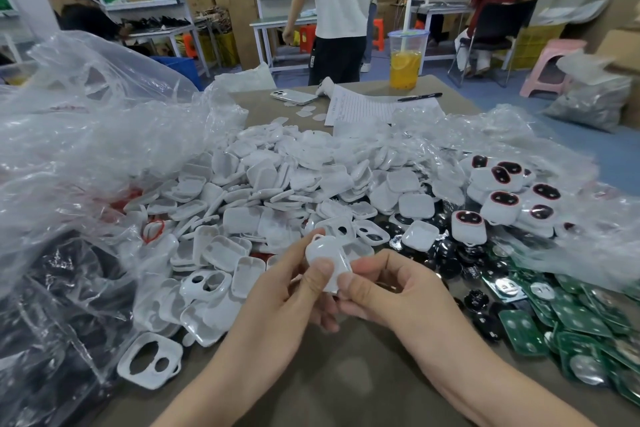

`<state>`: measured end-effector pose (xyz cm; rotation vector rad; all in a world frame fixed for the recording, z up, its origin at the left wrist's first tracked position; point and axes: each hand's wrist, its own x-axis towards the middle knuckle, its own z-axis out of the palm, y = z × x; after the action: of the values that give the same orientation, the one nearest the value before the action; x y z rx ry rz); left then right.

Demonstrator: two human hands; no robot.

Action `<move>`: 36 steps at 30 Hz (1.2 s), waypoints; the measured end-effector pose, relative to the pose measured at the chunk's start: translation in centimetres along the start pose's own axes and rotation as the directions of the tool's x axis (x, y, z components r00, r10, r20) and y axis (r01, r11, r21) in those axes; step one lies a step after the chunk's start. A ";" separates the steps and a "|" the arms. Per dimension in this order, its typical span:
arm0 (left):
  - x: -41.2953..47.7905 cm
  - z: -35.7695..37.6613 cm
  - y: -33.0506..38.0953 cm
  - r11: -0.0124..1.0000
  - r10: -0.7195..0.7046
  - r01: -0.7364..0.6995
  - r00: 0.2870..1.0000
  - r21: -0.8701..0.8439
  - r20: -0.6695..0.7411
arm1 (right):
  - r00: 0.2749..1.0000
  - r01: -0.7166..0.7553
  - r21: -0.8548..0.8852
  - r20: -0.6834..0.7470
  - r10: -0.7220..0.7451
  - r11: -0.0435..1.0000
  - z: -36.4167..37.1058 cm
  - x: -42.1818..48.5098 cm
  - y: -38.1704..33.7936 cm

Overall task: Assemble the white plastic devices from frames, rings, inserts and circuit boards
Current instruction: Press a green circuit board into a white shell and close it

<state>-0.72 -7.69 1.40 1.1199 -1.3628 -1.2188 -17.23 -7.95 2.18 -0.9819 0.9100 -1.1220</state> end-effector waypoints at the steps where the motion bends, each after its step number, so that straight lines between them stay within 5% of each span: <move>1: 0.0 0.0 0.1 1.000 -0.007 0.007 1.000 -0.018 -0.005 | 1.000 -0.007 -0.029 0.005 0.007 1.000 -0.1 0.0 -0.1; 7: -0.1 -0.6 0.6 1.000 -0.027 0.027 0.999 0.010 -0.035 | 0.997 -0.034 -0.137 0.066 0.043 0.990 -0.6 0.1 -1.0; 13: -0.5 -0.6 1.5 0.988 0.018 -0.032 0.996 0.153 0.088 | 0.994 0.021 -0.162 0.108 -0.004 0.987 -0.9 0.0 -1.6; 16: -0.3 -0.6 1.3 0.995 -0.006 0.012 0.998 0.103 -0.056 | 1.000 0.000 -0.081 0.025 0.002 0.997 -1.2 0.3 -1.6; 20: -0.5 0.1 1.3 0.997 -0.081 0.081 0.996 -0.015 0.041 | 0.995 -0.052 0.047 -0.088 0.056 0.998 -1.4 0.8 -1.3; 23: -0.8 0.5 1.8 0.985 -0.118 0.137 0.976 -0.101 0.181 | 0.996 -0.053 0.007 -0.069 0.053 0.999 -1.1 0.8 -0.9; 36: -0.6 0.4 2.0 0.913 -0.205 0.275 0.948 -0.301 0.243 | 0.991 -0.018 -0.161 0.129 0.039 0.987 -1.1 0.4 -1.0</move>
<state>-1.07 -6.86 3.29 0.9584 -1.1313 -1.7168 -18.47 -8.66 2.70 -1.1565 0.9133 -0.9590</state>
